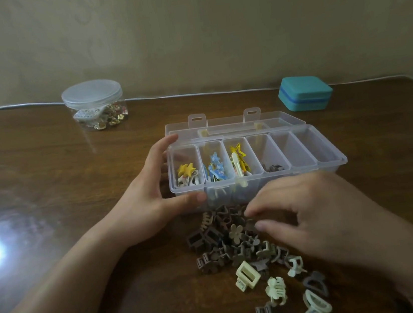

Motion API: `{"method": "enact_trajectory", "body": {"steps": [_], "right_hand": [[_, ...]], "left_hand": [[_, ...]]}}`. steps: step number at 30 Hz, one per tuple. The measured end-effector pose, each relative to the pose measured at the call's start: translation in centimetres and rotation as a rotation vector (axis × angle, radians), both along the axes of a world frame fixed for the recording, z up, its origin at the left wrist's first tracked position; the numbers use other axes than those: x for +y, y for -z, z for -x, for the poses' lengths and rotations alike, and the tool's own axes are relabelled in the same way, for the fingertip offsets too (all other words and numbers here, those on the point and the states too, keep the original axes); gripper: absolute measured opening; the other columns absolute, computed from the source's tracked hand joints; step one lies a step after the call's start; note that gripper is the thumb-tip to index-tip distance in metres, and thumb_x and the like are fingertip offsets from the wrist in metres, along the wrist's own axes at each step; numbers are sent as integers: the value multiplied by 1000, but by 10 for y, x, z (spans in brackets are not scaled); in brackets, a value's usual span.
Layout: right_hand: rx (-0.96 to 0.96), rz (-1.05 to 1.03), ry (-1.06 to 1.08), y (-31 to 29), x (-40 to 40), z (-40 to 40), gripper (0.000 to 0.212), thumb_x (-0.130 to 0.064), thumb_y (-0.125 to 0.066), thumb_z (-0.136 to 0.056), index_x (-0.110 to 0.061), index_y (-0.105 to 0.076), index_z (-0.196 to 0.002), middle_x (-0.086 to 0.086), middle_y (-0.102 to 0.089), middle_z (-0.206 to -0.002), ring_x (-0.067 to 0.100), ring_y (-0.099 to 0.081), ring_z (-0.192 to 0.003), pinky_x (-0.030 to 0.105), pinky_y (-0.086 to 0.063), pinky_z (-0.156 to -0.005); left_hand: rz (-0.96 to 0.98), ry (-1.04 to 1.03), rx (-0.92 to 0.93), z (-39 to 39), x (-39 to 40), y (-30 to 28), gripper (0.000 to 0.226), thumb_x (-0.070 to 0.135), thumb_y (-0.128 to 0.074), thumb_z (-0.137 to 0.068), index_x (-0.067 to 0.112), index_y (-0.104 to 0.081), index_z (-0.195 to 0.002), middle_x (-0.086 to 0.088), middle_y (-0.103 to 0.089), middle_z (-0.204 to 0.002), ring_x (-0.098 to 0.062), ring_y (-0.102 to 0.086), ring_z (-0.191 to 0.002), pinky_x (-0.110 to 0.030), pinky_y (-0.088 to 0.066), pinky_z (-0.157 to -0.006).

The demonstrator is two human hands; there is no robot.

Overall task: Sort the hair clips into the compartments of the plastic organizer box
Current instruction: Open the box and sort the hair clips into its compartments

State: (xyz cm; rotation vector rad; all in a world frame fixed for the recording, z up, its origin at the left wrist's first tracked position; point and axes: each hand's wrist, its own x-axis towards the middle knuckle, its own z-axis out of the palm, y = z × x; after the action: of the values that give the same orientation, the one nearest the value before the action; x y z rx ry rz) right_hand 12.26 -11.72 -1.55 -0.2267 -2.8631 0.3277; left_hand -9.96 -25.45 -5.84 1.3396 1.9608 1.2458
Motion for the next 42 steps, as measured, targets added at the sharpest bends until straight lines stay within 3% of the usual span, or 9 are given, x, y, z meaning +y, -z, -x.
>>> {"method": "enact_trajectory", "body": {"steps": [8, 12, 15, 23, 29, 33, 36, 39, 42], "right_hand": [[3, -8, 1, 7, 3, 4, 15, -32, -64, -82, -36, -70, -96, -22, -69, -90, -4, -61, -82, 25, -55, -71], [346, 142, 107, -15, 11, -4, 13, -24, -68, -80, -26, -70, -93, -23, -63, -83, -8, -60, -74, 3, -44, -59], [515, 84, 303, -15, 22, 1, 12, -19, -70, -82, -23, -70, -93, -17, -63, -78, 6, -59, -65, 16, -48, -53], [417, 28, 318, -19, 21, -4, 15, -29, -65, -81, -23, -72, -94, -12, -65, -76, 4, -55, -61, 29, -49, -50], [-278, -133, 381, -31, 12, -19, 16, -58, -53, -84, -54, -53, -99, -24, -55, -86, -2, -53, -82, 19, -47, -66], [-388, -173, 345, -24, 12, -13, 29, -50, -53, -90, -53, -49, -118, -22, -57, -115, 4, -51, -104, 23, -47, -79], [-396, -73, 271, -23, 16, -14, 22, -51, -57, -87, -53, -52, -108, -24, -58, -107, -2, -52, -98, 26, -51, -83], [-250, 195, 206, -33, 20, -18, 20, -58, -62, -73, -49, -61, -91, -23, -63, -88, -1, -59, -79, 19, -51, -62], [158, 331, 230, -33, 24, -13, 18, -49, -65, -69, -43, -64, -86, -25, -64, -91, -2, -61, -82, 7, -47, -63]], "left_hand": [[-4, -2, 0, 0, 0, 0, 105, 65, -77, -57, 56, -19, -144, 25, -51, -135, 1, -51, -124, -41, -41, -110], [-4, -6, 6, 1, 0, 2, 105, 67, -76, -56, 57, -18, -144, 30, -49, -134, 6, -50, -123, -32, -41, -107], [-6, -3, 8, 2, 0, 2, 105, 67, -75, -55, 58, -18, -144, 34, -47, -132, 10, -49, -120, -22, -41, -100], [-14, -1, -5, 1, 0, 3, 104, 65, -77, -57, 58, -19, -143, 32, -45, -135, 12, -49, -120, -19, -40, -98], [-11, -9, 2, 2, 0, 3, 104, 64, -77, -58, 58, -20, -143, 34, -48, -132, 7, -48, -124, -31, -40, -107], [-10, -6, 12, 2, 0, 3, 104, 66, -76, -57, 57, -19, -144, 38, -48, -129, 8, -47, -124, -31, -39, -108], [-12, -8, 9, 2, 0, 3, 104, 66, -76, -57, 58, -19, -143, 35, -47, -132, 7, -48, -124, -30, -40, -107], [-16, -5, 10, 3, 1, 4, 103, 65, -76, -58, 59, -19, -143, 32, -47, -134, 6, -48, -124, -27, -40, -104], [-17, 2, -1, 3, 0, 4, 103, 66, -76, -57, 59, -18, -143, 29, -45, -137, 7, -48, -123, -22, -40, -100]]}}
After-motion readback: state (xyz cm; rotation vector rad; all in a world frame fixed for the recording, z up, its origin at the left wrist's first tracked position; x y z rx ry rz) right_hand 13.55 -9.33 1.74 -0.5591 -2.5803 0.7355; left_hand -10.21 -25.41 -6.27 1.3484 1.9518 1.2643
